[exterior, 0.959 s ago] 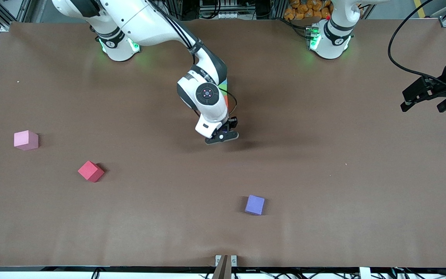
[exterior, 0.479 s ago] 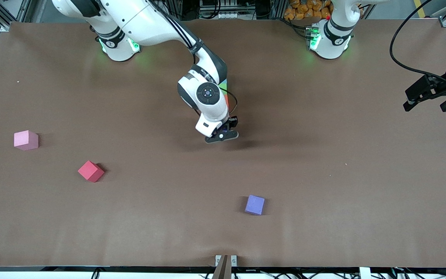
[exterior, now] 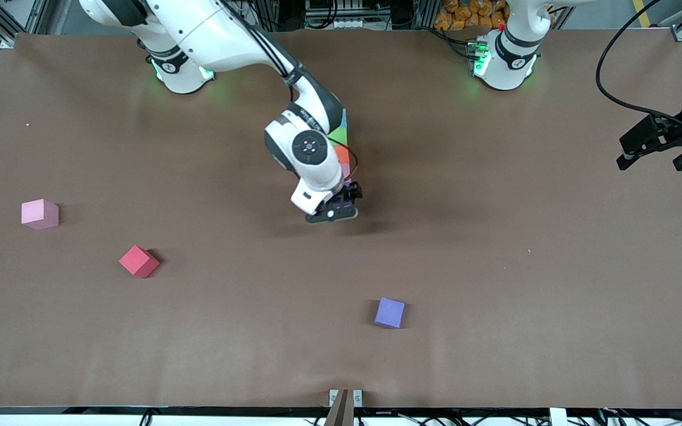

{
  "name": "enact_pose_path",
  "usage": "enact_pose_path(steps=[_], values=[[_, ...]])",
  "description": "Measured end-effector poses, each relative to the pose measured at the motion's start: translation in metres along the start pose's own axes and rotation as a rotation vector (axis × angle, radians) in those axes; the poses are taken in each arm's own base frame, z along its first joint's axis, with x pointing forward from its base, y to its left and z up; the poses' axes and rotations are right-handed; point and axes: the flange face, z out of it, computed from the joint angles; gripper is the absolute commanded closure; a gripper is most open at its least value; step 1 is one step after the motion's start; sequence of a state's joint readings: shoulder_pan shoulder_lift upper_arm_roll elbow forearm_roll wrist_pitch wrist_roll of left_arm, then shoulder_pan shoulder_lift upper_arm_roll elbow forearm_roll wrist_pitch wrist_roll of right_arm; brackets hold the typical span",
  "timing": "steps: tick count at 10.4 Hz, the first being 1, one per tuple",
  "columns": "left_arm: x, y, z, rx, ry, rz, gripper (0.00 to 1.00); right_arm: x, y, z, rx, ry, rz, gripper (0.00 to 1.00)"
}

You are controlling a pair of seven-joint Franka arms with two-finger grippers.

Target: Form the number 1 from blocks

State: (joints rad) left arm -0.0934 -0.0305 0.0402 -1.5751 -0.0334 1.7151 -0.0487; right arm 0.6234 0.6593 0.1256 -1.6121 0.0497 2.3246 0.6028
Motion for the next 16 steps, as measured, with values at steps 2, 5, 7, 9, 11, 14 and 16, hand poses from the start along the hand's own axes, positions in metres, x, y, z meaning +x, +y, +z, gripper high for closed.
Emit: enact_pose_path(steps=[2, 5, 7, 9, 11, 14, 16], values=[[0.001, 0.000, 0.002, 0.000, -0.003, 0.000, 0.00, 0.026, 0.040, -0.057, -0.011, -0.009, 0.043, 0.00], [0.001, 0.001, 0.004, 0.000, -0.007, 0.002, 0.00, 0.051, 0.127, -0.182, -0.031, -0.001, 0.155, 0.00], [0.002, 0.002, 0.005, 0.000, -0.008, 0.004, 0.00, 0.059, 0.208, -0.260, -0.025, 0.036, 0.190, 0.00], [0.002, 0.003, 0.005, 0.000, -0.008, 0.004, 0.00, 0.062, 0.277, -0.309, -0.021, 0.094, 0.188, 0.00], [0.002, 0.004, 0.005, 0.000, -0.008, 0.007, 0.00, 0.051, 0.334, -0.357, -0.037, 0.146, 0.235, 0.00], [0.002, 0.005, 0.005, -0.001, -0.007, 0.009, 0.00, 0.017, 0.415, -0.399, -0.083, 0.086, 0.192, 0.00], [0.002, 0.005, 0.005, -0.001, -0.008, 0.009, 0.00, 0.013, 0.413, -0.399, -0.084, 0.062, 0.168, 0.00]])
